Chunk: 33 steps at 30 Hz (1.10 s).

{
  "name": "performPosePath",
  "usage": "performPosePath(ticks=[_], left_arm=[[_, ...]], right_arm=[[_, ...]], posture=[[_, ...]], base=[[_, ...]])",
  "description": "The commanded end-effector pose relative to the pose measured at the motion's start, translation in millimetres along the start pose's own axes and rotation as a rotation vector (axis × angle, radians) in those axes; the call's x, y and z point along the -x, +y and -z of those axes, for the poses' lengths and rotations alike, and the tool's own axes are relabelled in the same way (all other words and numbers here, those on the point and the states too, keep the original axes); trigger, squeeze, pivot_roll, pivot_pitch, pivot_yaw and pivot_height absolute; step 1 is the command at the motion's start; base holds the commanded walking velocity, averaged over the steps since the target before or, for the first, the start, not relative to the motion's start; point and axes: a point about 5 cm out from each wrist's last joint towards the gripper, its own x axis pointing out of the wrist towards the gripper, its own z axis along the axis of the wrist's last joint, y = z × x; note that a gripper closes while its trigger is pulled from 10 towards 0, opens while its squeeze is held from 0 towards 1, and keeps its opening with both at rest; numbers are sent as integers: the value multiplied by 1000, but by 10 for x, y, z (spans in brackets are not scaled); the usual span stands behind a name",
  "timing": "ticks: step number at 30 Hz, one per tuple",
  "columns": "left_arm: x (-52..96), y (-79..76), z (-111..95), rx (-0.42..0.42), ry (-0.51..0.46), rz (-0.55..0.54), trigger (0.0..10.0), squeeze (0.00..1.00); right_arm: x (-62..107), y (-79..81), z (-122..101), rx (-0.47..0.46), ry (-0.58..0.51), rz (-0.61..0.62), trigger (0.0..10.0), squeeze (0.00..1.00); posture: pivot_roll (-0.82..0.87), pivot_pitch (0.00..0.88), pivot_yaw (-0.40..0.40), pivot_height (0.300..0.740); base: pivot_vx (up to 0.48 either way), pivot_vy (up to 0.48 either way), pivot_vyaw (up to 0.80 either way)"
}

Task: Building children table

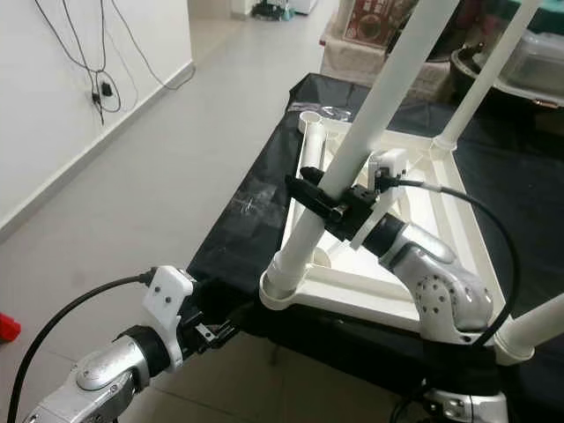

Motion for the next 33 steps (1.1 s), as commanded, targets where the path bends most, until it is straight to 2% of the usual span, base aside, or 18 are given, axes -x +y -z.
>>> performPosePath(ticks=[1,4,13,15,19,20,22,23,24,25,28,30,33], left_arm=[[30,-41,15,14,16,9,10000,0],[44,-58,17,22,27,12,10000,0],[44,-71,28,26,35,15,10000,0],[45,-71,30,26,36,16,10000,0],[43,-69,35,25,36,17,10000,0],[43,-68,36,25,36,17,10000,0],[43,-68,36,25,36,17,10000,0],[45,-70,37,23,36,19,10000,0],[45,-70,37,23,36,19,10000,0],[44,-72,35,19,37,23,10000,0],[43,-72,36,17,37,24,10000,0],[37,-71,29,14,35,26,10000,0],[33,-70,24,12,34,26,10000,0]], right_arm=[[0,10,137,-72,47,-24,10000,0],[18,49,145,-101,47,-70,10000,0],[3,87,157,-97,45,-85,10000,0],[-6,75,184,-51,65,-61,10000,0],[-10,59,201,-26,78,-41,10000,0],[-15,32,213,11,93,-7,10000,0],[-15,32,213,11,93,-7,10000,0],[-23,-6,217,55,105,40,10000,0],[-23,-6,217,55,105,40,10000,0],[-30,-86,178,155,120,134,10000,0],[-29,-106,160,189,123,159,10000,0],[-29,-142,105,260,120,207,10000,0],[-33,-160,83,283,117,233,10000,0]], posture=[[119,177,-103,740],[116,175,-103,740],[117,159,-104,740],[117,153,-105,740],[117,145,-103,740],[117,145,-103,740],[117,145,-103,740],[114,137,-100,740],[114,137,-100,740],[112,129,-97,740],[112,129,-97,740],[110,133,-99,740],[110,133,-99,740]], base=[[0,0,0],[0,0,0],[0,0,0],[0,0,0],[0,0,0],[0,0,0],[0,0,0],[0,0,0],[0,0,0],[0,0,0],[0,0,0],[0,0,0],[0,0,0]])
